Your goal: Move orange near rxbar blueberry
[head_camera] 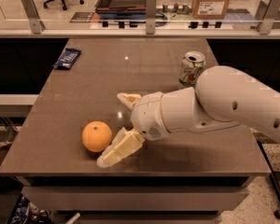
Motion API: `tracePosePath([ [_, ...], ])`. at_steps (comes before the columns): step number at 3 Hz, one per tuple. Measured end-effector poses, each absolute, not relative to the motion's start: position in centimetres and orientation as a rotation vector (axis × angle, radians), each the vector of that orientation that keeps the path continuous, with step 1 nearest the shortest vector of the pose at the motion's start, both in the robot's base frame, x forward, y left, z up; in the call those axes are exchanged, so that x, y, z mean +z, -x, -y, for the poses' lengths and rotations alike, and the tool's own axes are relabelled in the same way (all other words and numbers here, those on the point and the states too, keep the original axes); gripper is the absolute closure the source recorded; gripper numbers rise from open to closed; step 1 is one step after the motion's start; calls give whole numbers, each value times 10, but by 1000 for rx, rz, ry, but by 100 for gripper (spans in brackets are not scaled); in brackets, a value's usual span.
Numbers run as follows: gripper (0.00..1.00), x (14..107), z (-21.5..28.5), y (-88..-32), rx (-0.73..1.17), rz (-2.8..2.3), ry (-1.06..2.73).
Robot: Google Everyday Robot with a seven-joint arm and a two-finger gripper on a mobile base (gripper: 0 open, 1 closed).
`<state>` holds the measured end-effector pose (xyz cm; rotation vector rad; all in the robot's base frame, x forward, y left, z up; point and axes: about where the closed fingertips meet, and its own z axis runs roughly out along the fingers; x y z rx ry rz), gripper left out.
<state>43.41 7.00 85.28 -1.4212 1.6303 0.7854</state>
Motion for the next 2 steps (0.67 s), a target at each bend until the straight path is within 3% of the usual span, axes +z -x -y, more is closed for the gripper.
tracePosePath([
  [1, 16, 843, -92, -434, 861, -1567, 1400],
  [2, 40, 843, -96, -432, 864, -1555, 1408],
])
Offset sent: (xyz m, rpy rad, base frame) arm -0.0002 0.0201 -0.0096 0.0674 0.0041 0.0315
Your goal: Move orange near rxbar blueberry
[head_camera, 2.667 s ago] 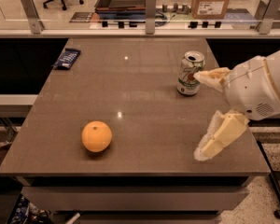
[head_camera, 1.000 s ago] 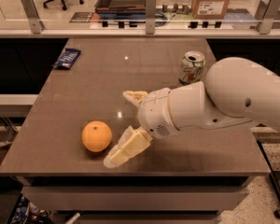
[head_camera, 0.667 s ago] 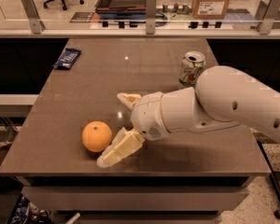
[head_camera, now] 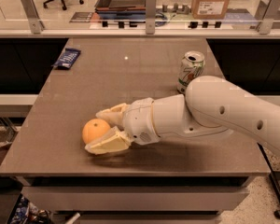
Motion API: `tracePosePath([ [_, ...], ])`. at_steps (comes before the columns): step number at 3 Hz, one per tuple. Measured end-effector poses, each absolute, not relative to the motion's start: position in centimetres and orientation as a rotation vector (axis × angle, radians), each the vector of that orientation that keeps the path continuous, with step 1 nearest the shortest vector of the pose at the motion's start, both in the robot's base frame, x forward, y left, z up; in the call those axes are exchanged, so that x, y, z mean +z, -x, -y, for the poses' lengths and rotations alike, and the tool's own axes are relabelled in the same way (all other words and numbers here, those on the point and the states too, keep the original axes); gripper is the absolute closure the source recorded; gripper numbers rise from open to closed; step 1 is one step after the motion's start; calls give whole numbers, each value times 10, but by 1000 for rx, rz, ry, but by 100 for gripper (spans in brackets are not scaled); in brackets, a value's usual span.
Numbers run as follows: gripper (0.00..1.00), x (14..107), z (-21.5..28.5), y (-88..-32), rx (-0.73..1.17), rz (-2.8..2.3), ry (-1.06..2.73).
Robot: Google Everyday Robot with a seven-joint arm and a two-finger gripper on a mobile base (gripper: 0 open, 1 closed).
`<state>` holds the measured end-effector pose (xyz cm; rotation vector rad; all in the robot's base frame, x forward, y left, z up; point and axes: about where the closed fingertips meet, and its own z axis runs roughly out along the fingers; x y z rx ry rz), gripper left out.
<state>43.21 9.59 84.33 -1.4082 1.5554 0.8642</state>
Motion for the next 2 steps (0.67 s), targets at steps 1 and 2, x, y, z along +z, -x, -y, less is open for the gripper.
tracePosePath([
  [1, 64, 844, -98, -431, 863, -1552, 1414],
  [2, 87, 846, -100, -429, 861, -1548, 1419],
])
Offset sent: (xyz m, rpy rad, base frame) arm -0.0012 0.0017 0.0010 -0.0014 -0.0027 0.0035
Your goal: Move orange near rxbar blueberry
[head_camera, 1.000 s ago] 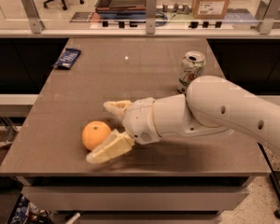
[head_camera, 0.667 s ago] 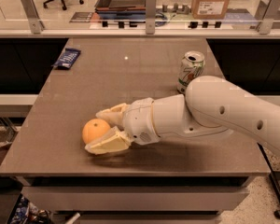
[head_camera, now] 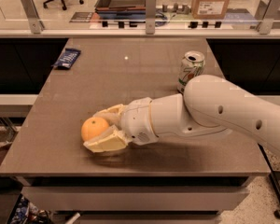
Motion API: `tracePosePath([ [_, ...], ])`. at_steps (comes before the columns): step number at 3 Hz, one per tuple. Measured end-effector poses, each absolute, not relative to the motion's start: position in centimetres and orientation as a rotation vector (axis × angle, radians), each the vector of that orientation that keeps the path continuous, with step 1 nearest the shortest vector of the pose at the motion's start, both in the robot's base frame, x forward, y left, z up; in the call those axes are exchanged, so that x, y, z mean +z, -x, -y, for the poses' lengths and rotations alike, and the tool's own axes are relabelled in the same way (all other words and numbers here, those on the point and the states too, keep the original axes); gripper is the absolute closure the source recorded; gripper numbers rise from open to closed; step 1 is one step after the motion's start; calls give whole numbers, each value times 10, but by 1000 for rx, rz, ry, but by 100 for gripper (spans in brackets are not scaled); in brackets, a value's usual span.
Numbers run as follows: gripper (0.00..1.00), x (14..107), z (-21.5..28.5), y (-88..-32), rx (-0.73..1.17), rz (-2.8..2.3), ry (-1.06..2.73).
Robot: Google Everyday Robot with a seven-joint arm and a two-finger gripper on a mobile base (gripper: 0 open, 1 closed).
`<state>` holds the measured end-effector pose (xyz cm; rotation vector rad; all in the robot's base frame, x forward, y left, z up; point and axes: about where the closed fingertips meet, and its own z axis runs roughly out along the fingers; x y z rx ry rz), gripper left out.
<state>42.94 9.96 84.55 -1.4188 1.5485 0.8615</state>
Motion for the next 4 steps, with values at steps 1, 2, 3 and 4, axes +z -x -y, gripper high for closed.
tracePosePath([
  [1, 100, 847, -101, -428, 860, -1545, 1424],
  [2, 100, 852, -105, -441, 863, -1558, 1389],
  [3, 100, 861, -111, -460, 848, -1578, 1346],
  [4, 100, 872, -136, -481, 822, -1606, 1265],
])
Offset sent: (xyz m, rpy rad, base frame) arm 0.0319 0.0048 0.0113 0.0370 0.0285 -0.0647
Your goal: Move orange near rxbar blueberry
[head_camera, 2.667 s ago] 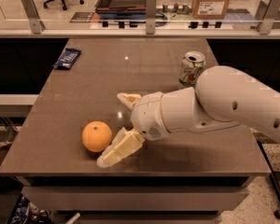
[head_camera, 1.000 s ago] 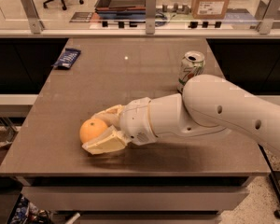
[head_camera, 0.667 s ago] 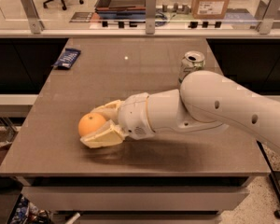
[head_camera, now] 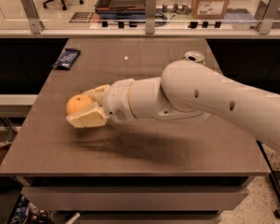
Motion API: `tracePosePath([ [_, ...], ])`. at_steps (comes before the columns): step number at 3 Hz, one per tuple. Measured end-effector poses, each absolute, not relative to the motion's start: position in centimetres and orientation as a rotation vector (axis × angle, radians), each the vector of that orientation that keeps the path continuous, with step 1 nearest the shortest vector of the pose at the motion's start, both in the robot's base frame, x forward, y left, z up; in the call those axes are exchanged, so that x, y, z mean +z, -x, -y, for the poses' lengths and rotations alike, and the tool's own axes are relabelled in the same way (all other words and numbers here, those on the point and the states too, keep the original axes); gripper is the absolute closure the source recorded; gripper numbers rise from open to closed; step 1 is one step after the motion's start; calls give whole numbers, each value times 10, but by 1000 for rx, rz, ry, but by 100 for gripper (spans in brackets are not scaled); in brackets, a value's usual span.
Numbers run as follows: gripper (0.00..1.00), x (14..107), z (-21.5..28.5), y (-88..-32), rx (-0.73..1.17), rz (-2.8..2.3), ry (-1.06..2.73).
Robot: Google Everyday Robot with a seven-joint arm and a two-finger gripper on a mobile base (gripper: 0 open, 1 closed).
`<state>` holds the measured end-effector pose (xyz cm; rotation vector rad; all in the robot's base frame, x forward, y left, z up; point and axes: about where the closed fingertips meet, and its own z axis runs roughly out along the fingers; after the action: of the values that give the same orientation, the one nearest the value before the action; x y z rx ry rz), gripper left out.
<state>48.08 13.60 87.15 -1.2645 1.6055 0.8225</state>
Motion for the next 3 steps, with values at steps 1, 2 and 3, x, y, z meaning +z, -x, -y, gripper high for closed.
tracePosePath([
  [1, 100, 871, -160, -507, 778, -1619, 1147],
  [2, 100, 864, -172, -535, 739, -1602, 1031],
  [3, 100, 865, -169, -575, 624, -1599, 918],
])
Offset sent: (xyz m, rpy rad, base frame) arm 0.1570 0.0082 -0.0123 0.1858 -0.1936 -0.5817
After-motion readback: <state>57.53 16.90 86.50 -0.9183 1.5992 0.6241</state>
